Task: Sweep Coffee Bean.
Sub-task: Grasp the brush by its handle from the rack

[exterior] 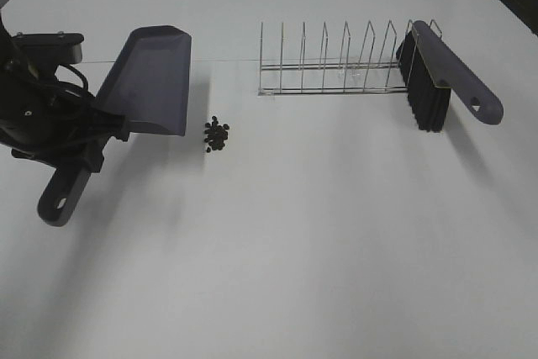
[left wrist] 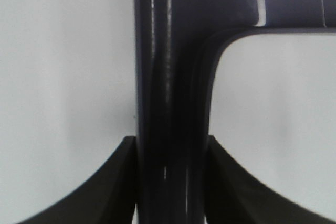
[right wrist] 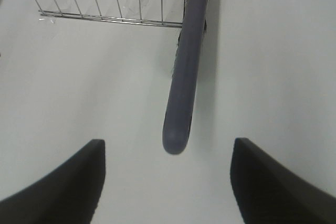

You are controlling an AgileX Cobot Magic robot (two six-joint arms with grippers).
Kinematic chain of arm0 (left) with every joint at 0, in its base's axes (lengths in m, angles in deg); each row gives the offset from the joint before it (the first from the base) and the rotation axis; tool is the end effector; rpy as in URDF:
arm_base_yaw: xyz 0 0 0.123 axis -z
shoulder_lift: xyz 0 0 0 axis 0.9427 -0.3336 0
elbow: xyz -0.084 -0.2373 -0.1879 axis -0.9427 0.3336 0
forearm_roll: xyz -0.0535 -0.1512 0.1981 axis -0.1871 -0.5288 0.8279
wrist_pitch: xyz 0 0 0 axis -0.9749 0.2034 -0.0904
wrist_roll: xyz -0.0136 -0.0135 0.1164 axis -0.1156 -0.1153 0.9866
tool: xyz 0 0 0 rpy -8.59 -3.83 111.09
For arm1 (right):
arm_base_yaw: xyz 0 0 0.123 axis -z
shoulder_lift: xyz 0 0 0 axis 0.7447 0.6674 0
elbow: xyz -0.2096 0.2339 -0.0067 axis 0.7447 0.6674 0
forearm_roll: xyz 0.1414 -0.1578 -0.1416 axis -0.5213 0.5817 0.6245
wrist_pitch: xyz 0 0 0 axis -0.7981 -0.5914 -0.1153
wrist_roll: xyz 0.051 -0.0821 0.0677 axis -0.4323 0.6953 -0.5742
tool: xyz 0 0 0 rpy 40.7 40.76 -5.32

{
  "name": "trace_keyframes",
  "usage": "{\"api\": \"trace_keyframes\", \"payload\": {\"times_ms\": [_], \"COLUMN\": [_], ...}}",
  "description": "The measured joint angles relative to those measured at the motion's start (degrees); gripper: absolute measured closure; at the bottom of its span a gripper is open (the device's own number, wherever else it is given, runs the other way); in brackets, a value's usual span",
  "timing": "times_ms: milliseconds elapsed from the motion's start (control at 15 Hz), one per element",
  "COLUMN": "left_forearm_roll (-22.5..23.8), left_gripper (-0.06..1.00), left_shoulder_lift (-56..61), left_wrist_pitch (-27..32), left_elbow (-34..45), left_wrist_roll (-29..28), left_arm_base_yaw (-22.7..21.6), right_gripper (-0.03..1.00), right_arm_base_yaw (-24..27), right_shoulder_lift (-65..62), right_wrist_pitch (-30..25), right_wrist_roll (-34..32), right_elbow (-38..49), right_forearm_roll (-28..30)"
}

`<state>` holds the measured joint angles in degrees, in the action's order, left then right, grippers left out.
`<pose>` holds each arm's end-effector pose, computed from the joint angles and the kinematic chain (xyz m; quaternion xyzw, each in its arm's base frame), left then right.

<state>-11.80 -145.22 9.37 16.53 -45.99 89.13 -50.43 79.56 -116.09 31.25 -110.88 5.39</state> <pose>0.3293 -0.1141 0.1703 0.0261 0.9885 -0.0560 0.1383 0.2679 0.0150 0.3306 -0.0244 0.9366 0.0242 0.3488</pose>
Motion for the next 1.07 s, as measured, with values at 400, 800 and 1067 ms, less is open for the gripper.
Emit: {"api": "trace_keyframes", "payload": {"times_ms": [400,800,1067], "left_forearm_roll": [0.0,0.0,0.0], "left_gripper": [0.63,0.63,0.63], "left_shoulder_lift": [0.0,0.0,0.0], "left_wrist_pitch": [-0.11,0.0,0.34], "left_elbow": [0.0,0.0,0.0], "left_wrist_roll": [0.0,0.0,0.0], "left_arm_base_yaw": [0.0,0.0,0.0], "right_gripper": [0.41,0.41,0.41], "right_arm_base_yaw": [0.0,0.0,0.34], "right_shoulder_lift": [30.14,48.99,58.27], "right_wrist_pitch": [-13.64,-19.88,-20.28], "right_wrist_roll": [0.0,0.0,0.06], "right_elbow": [-30.14,-51.85,-60.91], "right_forearm_roll": [0.0,0.29,0.34]}}
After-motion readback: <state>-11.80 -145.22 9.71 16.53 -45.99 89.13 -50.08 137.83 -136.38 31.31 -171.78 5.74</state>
